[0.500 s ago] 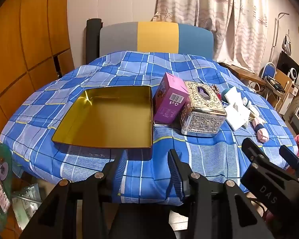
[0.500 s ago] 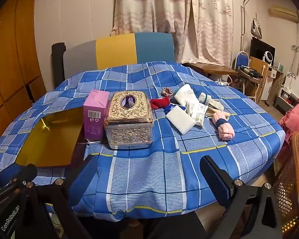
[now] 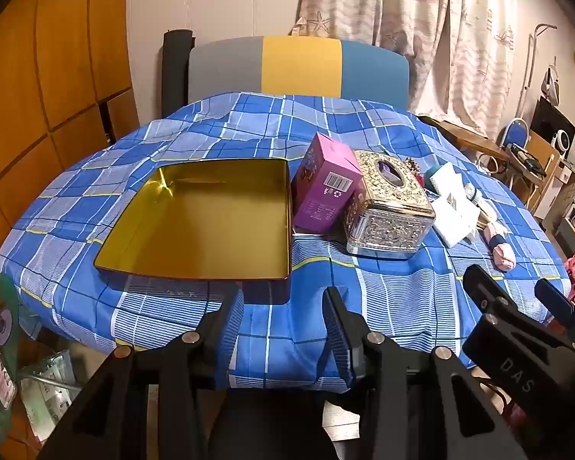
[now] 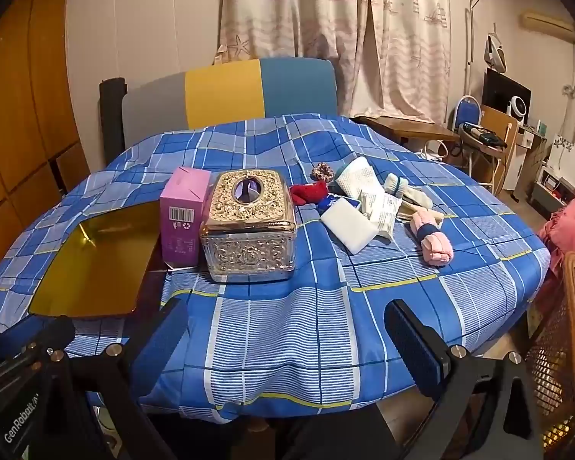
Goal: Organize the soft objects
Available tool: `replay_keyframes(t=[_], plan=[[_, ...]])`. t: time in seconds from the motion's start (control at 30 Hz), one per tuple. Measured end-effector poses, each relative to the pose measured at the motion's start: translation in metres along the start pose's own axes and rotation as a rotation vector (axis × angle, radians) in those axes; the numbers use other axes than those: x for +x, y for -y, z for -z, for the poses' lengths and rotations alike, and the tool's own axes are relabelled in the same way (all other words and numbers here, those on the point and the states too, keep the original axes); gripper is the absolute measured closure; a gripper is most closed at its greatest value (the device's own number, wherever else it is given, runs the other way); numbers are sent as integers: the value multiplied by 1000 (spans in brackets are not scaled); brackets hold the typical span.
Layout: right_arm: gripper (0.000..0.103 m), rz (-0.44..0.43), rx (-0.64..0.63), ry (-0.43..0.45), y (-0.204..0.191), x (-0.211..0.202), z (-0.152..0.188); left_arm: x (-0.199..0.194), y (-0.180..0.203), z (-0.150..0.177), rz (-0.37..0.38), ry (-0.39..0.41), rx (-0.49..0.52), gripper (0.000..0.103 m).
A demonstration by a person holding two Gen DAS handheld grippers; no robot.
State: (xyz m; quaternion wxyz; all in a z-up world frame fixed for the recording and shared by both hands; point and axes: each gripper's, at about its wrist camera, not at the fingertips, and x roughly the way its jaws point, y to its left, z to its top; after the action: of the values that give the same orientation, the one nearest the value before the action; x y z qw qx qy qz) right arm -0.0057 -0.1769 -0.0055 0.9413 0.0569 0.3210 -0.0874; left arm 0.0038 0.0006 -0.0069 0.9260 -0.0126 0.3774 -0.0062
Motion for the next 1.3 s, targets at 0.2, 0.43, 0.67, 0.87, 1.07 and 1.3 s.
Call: replay_keyframes(t=[0.2, 0.43, 0.67, 0.87, 1.07, 1.3], plan=[[0, 12, -4, -23, -3, 10, -3, 1, -1, -1, -5, 1, 1, 60], [0, 8, -9, -43, -4, 13, -1, 2, -3, -1, -7, 1, -5, 60], [0, 11, -5, -51, -4, 16, 0, 4, -3, 0, 1, -6, -7, 60], [0, 12, 2, -56, -2, 17, 0, 5, -2, 1, 2, -14, -7, 60], [0, 8, -4, -62, -2, 18, 1, 5, -1, 1, -2, -15, -4, 60], [0, 7, -4, -64, -2, 20, 1, 8, -1, 2, -2, -26, -1, 60]])
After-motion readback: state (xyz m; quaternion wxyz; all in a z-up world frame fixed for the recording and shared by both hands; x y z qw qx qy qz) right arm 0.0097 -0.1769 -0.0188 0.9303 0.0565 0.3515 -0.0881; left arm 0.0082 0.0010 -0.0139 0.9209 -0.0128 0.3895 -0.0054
